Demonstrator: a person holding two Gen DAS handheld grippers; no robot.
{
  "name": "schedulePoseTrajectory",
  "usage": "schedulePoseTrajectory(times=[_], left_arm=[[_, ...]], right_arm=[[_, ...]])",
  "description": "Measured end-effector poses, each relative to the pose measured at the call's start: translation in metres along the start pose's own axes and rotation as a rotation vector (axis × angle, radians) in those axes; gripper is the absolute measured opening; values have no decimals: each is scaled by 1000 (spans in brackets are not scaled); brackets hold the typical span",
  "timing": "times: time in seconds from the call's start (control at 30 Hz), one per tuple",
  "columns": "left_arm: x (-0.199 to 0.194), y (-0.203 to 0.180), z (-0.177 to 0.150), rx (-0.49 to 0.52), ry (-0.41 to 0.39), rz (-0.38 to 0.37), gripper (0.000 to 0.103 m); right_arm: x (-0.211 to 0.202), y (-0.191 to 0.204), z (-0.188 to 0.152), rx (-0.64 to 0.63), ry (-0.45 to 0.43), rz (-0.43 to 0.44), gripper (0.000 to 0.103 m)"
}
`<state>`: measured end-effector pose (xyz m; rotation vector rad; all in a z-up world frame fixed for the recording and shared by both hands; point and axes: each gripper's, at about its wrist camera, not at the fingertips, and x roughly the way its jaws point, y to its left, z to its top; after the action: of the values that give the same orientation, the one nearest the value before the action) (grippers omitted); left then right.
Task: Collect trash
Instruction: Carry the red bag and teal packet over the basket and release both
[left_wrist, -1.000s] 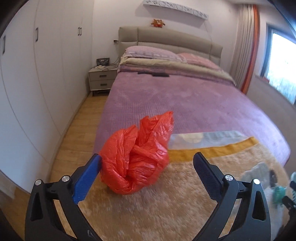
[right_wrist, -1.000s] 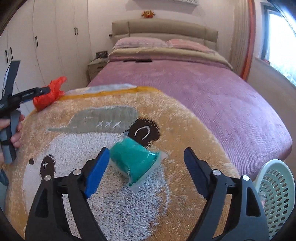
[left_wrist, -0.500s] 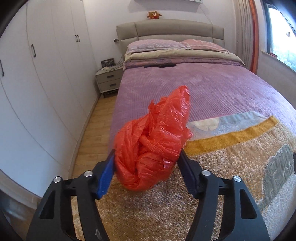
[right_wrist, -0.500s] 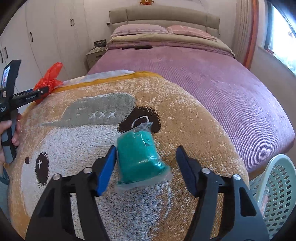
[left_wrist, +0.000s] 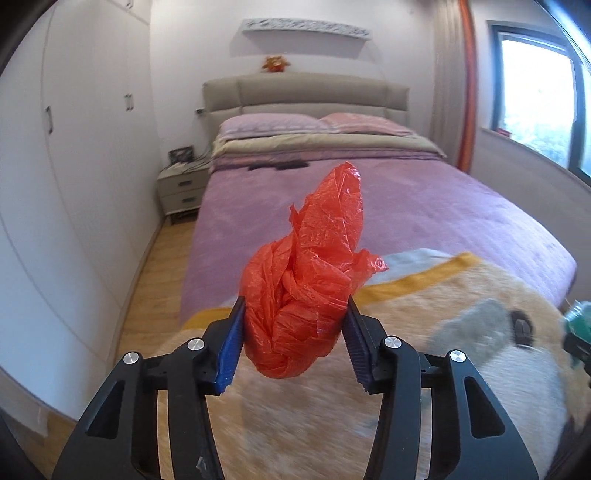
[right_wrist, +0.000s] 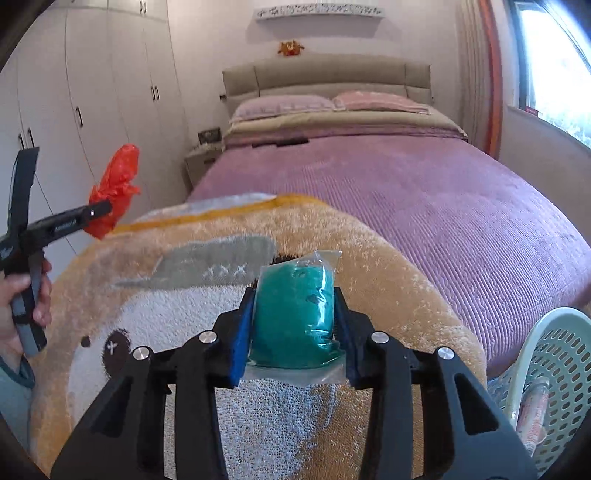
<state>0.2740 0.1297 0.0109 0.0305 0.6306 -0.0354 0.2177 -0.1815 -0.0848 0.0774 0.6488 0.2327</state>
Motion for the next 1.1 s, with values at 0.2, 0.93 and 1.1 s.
schedulePoseTrajectory(times=[0.2,0.93,1.1], left_arm=[[-29,-63,-11,64,-11,-106,48],[-69,-337,-44,246,79,-577,48],[-51,-381,-50,257,138,-623,48]], right_arm=[[-12,-5,-3,24,-31,-5,37],[-138,-182,-39,320,-60,-318,37],[-148,-233,-57,425,-42,-373,37]])
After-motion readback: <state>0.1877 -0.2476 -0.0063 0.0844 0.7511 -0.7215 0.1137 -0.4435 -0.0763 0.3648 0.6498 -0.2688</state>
